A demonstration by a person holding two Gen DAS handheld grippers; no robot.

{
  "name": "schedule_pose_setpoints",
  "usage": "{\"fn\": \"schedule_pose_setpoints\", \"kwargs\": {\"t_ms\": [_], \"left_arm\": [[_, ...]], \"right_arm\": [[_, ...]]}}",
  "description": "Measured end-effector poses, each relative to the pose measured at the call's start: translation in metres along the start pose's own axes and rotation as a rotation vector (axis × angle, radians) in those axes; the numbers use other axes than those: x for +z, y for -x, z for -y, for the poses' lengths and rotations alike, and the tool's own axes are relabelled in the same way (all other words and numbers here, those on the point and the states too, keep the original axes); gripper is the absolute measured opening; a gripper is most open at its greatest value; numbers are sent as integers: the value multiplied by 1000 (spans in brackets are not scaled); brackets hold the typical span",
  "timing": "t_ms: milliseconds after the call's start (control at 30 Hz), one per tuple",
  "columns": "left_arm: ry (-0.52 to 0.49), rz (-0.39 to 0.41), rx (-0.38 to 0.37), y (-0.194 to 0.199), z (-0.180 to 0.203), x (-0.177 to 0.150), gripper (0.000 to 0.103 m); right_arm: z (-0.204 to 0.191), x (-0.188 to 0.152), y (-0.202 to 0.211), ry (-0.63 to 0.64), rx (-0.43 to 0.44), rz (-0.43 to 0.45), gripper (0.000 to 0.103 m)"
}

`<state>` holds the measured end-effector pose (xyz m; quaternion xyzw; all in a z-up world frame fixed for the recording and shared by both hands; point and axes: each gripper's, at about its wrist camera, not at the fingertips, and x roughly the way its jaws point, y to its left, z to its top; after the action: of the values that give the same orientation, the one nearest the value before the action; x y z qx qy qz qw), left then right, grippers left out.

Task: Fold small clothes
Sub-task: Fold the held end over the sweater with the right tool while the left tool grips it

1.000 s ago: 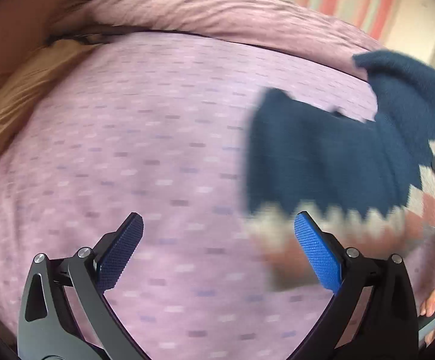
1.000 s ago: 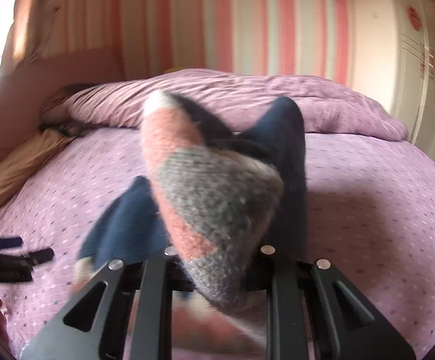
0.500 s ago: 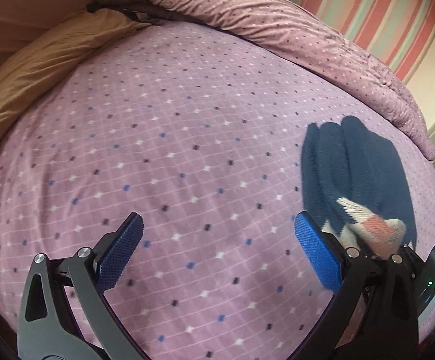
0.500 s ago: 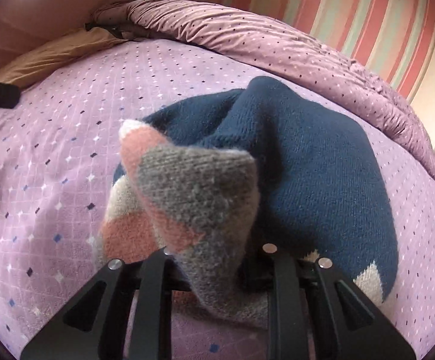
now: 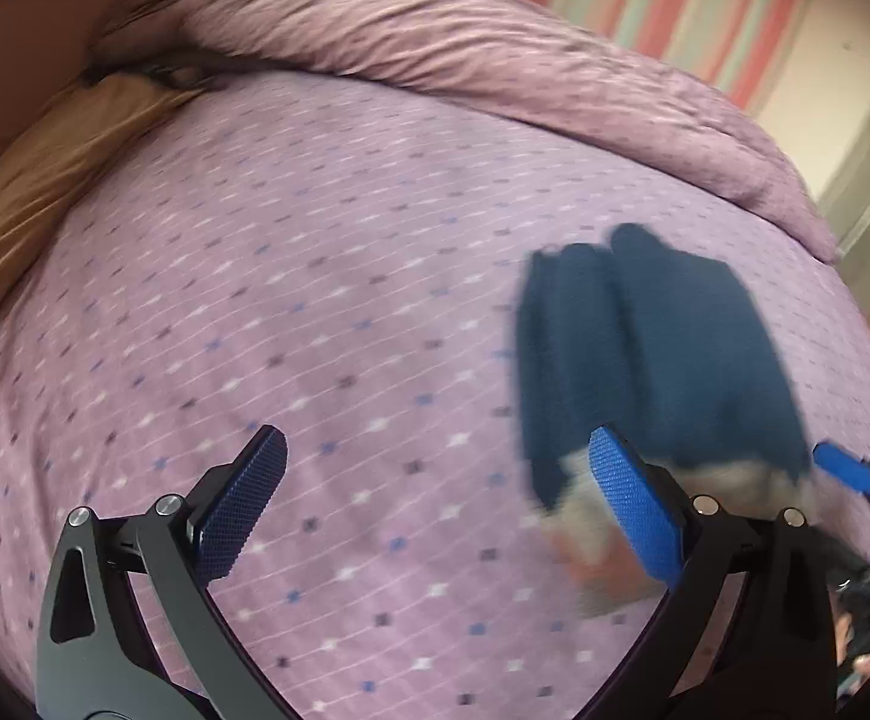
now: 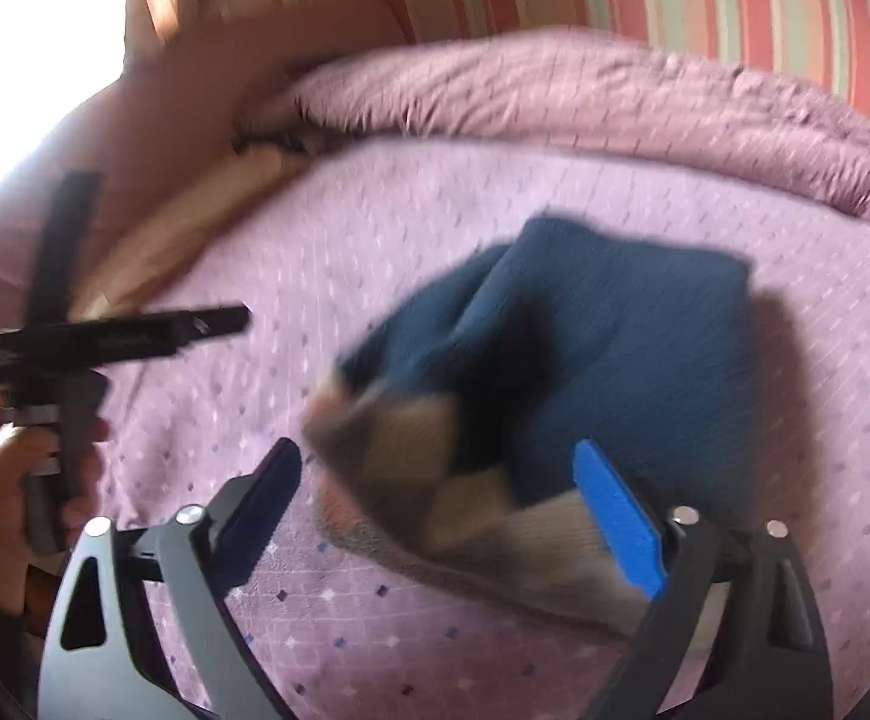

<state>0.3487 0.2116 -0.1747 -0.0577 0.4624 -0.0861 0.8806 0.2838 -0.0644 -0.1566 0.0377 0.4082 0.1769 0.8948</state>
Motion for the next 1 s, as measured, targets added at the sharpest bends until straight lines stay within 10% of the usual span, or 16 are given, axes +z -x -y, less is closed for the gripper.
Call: {"fn": "schedule_pose_setpoints", "kwargs": {"t_ms": [433,600,900,1000], "left_arm": [[-122,-187,-353,-76,111,-15,98],[-123,-98,-305,-72,112,-29,32],[-24,110,-242,-4,96,-78,24],[57,46,-204,-19,76,-113,25]], "right_arm": [[86,-15,23,-103,-207,25,93],[108,-21,22,-165,-222,30,93],[100,-34,36,-119,-257,74,93],[90,-43,35,-87,-252,81,93]]}}
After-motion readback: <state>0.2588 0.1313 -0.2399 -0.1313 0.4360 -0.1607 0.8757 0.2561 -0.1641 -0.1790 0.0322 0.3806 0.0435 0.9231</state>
